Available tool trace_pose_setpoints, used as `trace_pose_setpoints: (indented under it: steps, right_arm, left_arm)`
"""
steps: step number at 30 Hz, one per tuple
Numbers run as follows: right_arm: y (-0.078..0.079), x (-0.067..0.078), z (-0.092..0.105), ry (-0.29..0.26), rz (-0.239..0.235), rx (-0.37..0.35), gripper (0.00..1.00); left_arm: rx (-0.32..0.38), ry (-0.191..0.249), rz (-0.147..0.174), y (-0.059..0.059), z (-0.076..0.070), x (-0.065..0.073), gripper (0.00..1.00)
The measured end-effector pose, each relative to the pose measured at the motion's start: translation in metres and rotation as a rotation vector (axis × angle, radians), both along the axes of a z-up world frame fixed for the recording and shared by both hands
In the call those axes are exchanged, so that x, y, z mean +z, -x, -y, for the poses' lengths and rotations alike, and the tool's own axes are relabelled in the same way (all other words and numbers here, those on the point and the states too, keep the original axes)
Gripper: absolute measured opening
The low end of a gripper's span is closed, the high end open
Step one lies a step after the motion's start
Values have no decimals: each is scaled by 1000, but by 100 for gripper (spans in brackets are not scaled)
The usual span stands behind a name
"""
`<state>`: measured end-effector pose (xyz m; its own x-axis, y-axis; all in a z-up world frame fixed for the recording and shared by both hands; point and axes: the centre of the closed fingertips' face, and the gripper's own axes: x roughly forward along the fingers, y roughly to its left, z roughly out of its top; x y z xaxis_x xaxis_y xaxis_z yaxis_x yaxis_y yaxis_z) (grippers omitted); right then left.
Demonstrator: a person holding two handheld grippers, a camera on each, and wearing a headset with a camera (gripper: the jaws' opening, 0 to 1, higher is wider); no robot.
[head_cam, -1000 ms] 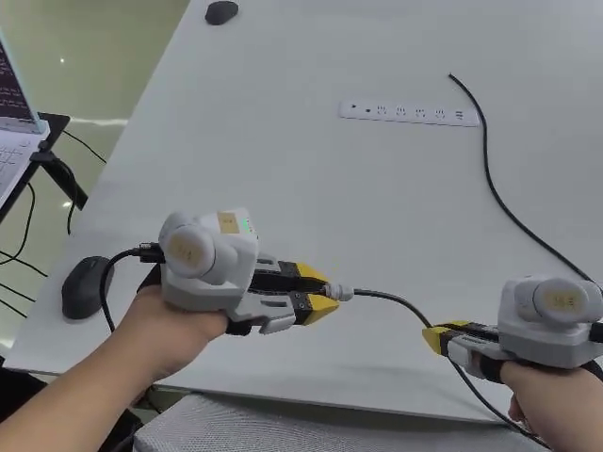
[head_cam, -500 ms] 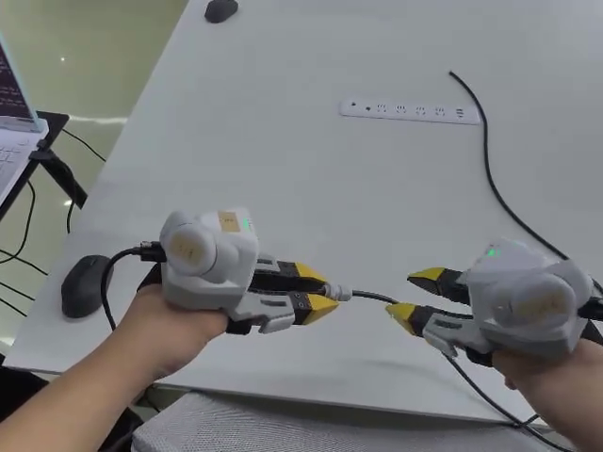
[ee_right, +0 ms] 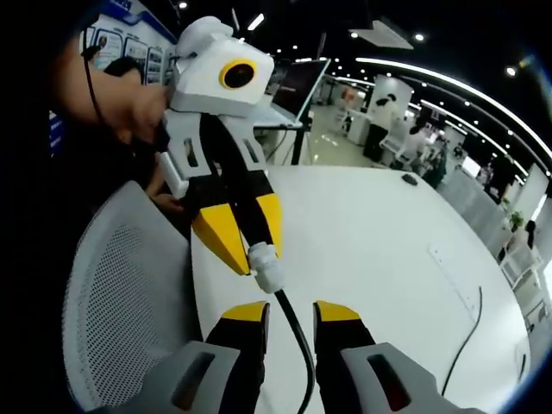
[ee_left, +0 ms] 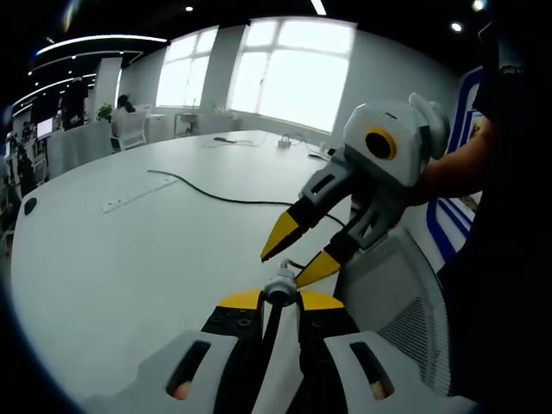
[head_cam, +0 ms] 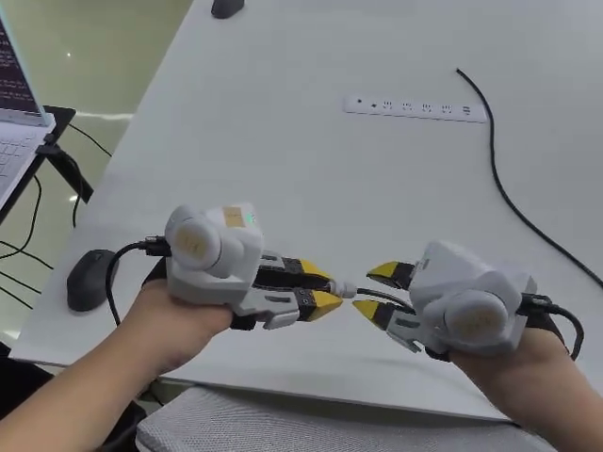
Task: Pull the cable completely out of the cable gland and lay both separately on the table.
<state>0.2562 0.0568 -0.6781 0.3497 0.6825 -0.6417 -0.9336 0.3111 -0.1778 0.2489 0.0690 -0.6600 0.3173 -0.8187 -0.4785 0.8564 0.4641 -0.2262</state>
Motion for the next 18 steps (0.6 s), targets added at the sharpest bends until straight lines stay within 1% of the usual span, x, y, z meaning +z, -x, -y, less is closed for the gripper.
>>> trace_pose_setpoints:
  steps: [4, 6, 8, 10, 14, 16, 18]
  right_arm:
    - [4, -1, -5, -6, 1, 27, 10]
    - [5, -3, -6, 4, 3, 38, 6]
    - [5, -4, -6, 8, 5, 42, 4]
    - [4, -5, -5, 6, 2, 40, 3]
    - [2, -3, -4, -6, 4, 25, 2]
    - [1, -3, -3, -18, -14, 3, 1]
    - [-1, -4, -1, -18, -21, -12, 1]
  left_arm:
    - [-3, -2, -4, 1, 0, -2, 15]
    - [-3, 0, -7, 2, 0, -3, 15]
    - [-8, -6, -5, 3, 1, -4, 15]
    - [-7, -4, -10, 4, 1, -4, 15]
    - [-1, 3, -8, 2, 1, -3, 15]
    - [-2, 2, -3, 1, 2, -2, 15]
    - [-2, 2, -3, 1, 3, -2, 15]
